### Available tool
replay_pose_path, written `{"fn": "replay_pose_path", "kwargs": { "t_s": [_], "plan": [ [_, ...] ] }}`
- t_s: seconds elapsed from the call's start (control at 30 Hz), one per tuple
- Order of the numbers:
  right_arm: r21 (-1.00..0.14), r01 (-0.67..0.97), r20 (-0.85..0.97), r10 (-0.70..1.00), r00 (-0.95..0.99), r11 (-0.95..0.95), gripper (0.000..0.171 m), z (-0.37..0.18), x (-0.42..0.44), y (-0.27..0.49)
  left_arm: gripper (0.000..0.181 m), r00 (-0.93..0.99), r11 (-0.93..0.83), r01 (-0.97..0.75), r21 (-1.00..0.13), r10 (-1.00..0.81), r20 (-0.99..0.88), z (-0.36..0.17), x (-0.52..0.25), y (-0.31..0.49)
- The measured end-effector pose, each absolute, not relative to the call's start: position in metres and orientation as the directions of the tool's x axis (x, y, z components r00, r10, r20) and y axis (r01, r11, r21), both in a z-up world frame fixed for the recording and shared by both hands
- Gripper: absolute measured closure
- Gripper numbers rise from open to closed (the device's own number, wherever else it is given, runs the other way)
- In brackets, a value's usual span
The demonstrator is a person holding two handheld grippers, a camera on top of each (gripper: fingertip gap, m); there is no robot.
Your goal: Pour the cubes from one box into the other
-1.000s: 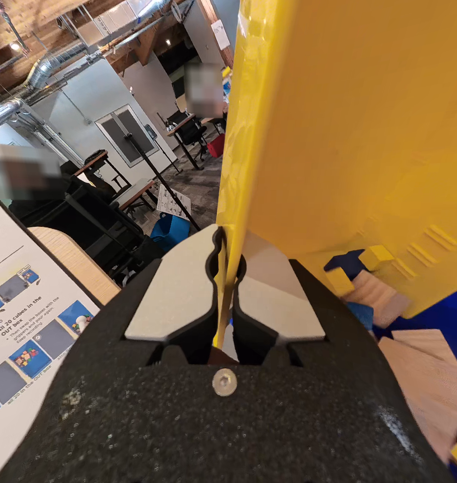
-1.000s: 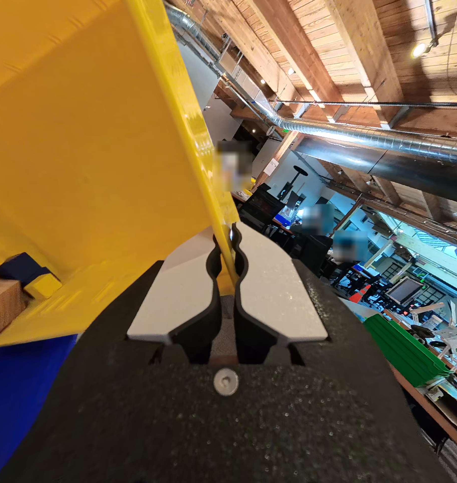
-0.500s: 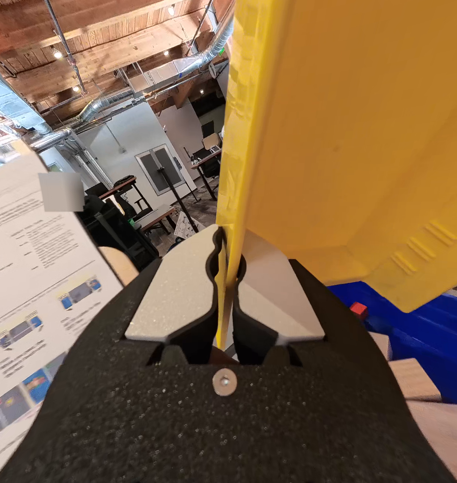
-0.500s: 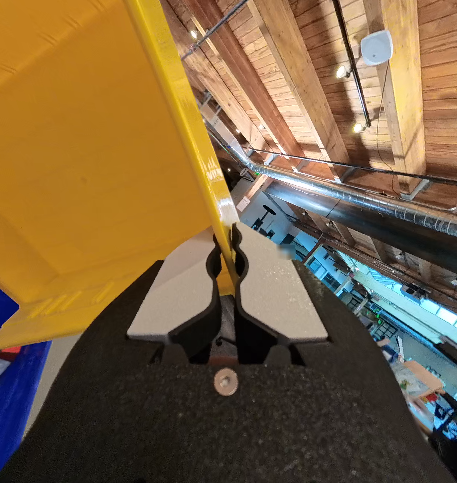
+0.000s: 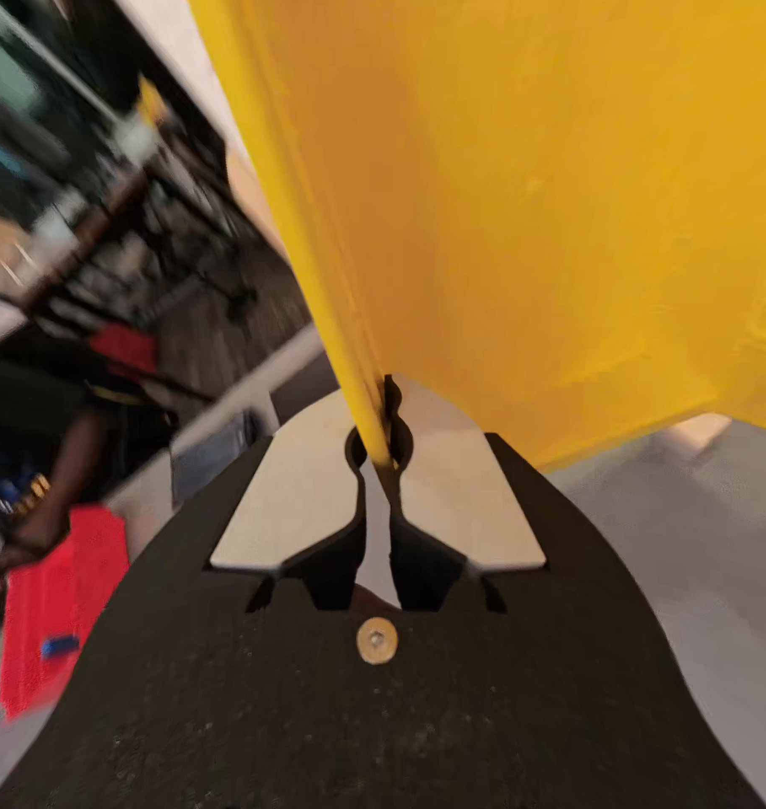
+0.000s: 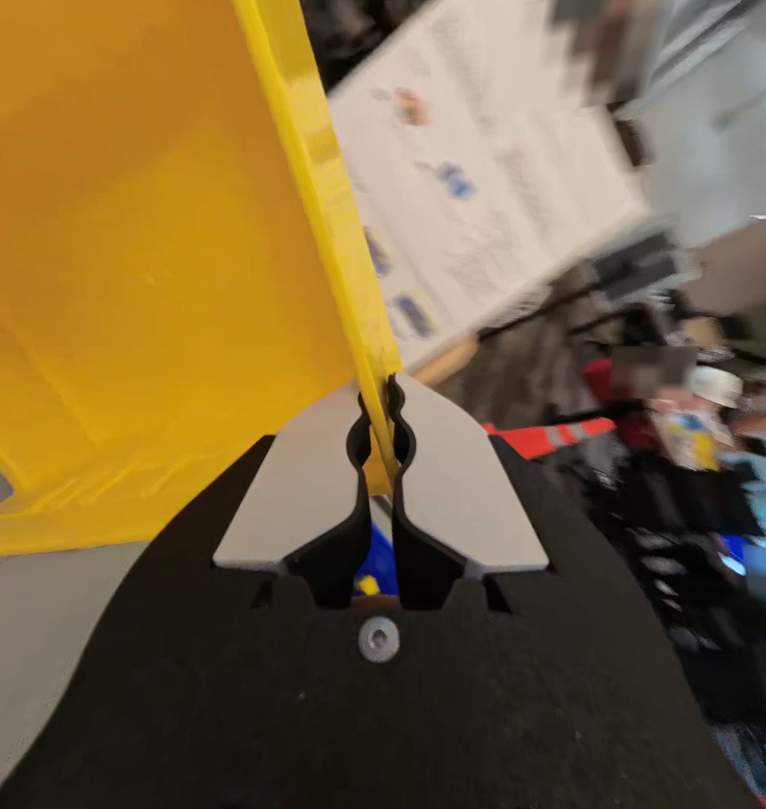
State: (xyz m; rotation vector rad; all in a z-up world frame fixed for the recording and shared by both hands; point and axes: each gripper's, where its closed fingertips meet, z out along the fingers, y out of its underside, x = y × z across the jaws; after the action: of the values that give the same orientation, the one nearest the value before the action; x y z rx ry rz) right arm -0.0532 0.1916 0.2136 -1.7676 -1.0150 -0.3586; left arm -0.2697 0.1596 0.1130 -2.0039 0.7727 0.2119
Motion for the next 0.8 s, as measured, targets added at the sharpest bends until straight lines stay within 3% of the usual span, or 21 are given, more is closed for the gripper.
{"fn": "replay_pose_path", "kwargs": {
  "t_s": [0.17,0.33,0.57,0.8],
  "plan": [
    [-0.385,0.900,0.359,0.865,0.351,-0.205,0.167,0.102,-0.229,0.244,0.177,0.882,-0.732,-0.454,-0.508,-0.452,-0.137,0.026,-0.423,0.123],
    [-0.178,0.962,0.072,0.972,0.222,-0.206,0.168,-0.016,-0.340,0.266,0.177,0.929,-0.887,-0.333,-0.321,-0.367,0.053,-0.051,-0.520,0.112],
    [-0.110,0.976,-0.062,0.981,0.184,-0.190,0.167,-0.097,-0.399,0.291,0.176,0.942,-0.943,-0.261,-0.206,-0.296,0.161,-0.123,-0.565,0.121],
    [-0.091,0.966,-0.142,0.963,0.228,-0.242,0.166,-0.132,-0.394,0.295,0.171,0.917,-0.951,-0.218,-0.220,-0.277,0.286,-0.143,-0.557,0.128]
  ]
}}
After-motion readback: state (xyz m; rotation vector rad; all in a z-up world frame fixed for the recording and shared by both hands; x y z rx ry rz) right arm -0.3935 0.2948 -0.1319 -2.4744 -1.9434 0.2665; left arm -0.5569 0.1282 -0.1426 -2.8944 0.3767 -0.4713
